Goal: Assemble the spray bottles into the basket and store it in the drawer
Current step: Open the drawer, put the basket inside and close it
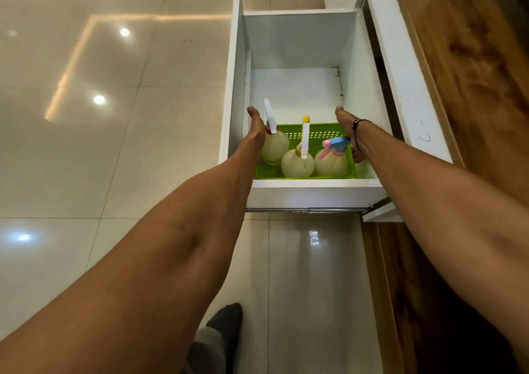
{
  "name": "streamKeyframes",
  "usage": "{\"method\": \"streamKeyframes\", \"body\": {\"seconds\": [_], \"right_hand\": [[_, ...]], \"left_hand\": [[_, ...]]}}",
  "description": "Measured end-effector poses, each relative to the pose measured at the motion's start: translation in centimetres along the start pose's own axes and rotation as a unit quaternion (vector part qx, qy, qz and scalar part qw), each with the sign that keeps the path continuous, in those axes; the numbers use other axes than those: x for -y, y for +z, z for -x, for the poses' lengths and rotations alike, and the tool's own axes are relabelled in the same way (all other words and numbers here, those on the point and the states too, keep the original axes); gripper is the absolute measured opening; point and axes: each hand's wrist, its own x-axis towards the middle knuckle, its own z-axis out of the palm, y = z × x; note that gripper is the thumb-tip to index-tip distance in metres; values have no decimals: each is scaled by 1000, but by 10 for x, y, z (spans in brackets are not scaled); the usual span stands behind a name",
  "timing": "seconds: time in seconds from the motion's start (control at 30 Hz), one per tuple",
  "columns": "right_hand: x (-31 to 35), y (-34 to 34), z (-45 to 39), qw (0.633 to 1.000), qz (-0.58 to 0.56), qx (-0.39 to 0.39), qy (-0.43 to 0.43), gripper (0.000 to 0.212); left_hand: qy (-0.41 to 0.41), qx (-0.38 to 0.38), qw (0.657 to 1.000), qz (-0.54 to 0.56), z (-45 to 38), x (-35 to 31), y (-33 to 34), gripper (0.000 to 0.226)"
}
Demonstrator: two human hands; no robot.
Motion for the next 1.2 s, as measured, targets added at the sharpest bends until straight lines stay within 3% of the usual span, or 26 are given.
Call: {"method": "streamKeyframes", "body": {"seconds": [0.27,0.4,0.5,0.6,0.67,0.7,0.77,0.83,0.87,0.93,1.03,1.2], "right_hand": [[8,-1,0,998,54,-19,-26,84],[6,-7,12,967,161,-168,-104,87],[5,1,40,911,199,-276,-234,64],[-4,30,80,808,207,-292,-467,36],[-18,57,111,686,242,-250,-639,26],[-27,74,124,605,270,-228,-713,23],[-45,110,144,461,336,-176,-802,21],[-61,138,152,372,442,-115,-808,26],[-69,147,153,347,499,-100,-788,28],[-80,153,150,326,567,-111,-748,31],[-87,144,150,318,598,-130,-724,34],[-94,123,148,357,606,-129,-699,30]], "left_hand": [[-31,-41,999,3,29,-13,-8,94],[11,-39,999,25,65,-28,-17,93],[143,-44,983,-103,89,-31,-35,80],[295,-152,933,-137,103,-29,-65,54],[279,-210,925,-147,104,-20,-86,52],[231,-190,944,-142,105,-13,-95,58],[105,-43,984,-136,107,3,-109,81],[51,78,987,-134,110,15,-121,93],[47,110,983,-136,110,18,-124,93],[51,135,977,-155,111,20,-122,102],[68,131,963,-224,112,23,-105,96],[80,108,964,-230,114,34,-70,91]]}}
